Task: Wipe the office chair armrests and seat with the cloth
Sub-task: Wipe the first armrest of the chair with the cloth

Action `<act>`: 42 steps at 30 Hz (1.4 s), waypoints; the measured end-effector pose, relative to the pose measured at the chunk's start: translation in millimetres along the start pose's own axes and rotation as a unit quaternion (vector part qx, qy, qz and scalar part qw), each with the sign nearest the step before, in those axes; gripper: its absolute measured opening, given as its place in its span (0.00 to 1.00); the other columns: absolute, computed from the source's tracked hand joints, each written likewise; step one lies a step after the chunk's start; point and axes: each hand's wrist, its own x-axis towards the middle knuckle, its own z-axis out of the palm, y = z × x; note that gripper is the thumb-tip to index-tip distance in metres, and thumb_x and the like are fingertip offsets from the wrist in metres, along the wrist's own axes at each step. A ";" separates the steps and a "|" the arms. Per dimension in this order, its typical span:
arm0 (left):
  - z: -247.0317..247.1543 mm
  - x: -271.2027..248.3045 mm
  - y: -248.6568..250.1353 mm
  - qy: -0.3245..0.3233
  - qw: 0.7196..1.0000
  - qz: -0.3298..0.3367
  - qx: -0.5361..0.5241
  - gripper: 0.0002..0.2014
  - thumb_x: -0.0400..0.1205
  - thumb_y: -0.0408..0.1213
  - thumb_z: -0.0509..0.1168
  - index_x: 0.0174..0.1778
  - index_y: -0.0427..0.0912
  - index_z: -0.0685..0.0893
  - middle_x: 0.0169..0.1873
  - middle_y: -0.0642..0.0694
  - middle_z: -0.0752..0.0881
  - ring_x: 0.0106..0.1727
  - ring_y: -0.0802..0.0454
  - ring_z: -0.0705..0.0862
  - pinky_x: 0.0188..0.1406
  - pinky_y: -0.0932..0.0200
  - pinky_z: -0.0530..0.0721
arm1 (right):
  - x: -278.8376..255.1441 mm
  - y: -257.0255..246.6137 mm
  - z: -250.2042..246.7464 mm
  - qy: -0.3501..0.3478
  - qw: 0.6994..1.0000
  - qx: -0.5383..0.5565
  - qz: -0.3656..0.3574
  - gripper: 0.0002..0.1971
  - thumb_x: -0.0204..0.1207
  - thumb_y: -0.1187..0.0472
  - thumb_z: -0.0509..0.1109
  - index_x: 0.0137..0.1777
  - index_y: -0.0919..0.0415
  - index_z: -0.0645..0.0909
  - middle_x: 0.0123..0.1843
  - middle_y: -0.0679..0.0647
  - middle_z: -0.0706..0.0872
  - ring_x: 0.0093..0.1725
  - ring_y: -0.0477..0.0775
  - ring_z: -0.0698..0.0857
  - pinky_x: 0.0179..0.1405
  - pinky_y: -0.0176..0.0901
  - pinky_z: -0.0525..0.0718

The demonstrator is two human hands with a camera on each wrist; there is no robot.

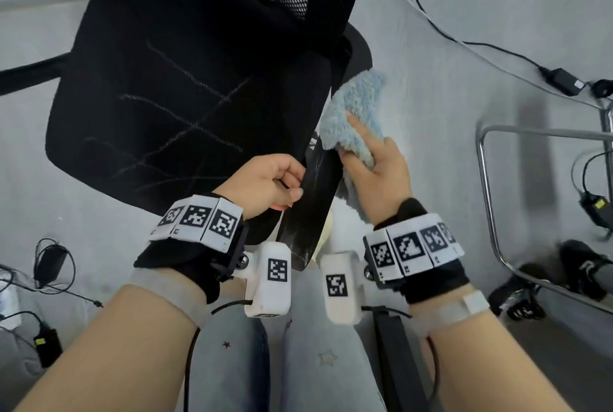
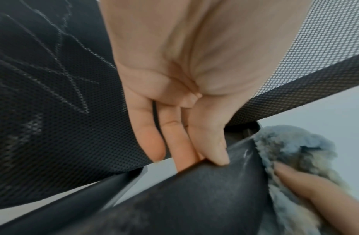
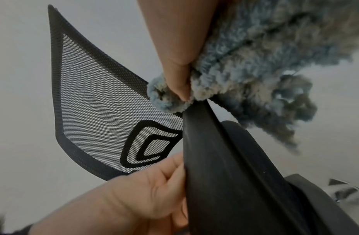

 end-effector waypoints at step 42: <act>32.1 -4.7 -21.0 0.067 0.991 0.002 -0.118 0.09 0.81 0.30 0.62 0.45 0.49 0.82 0.39 0.54 0.87 0.38 0.67 0.87 0.43 0.68 0.85 | 32.4 -13.2 -9.7 -0.035 0.987 -0.118 -0.101 0.21 0.76 0.54 0.68 0.69 0.42 0.75 0.46 0.47 0.63 0.51 0.49 0.71 0.58 0.32 0.69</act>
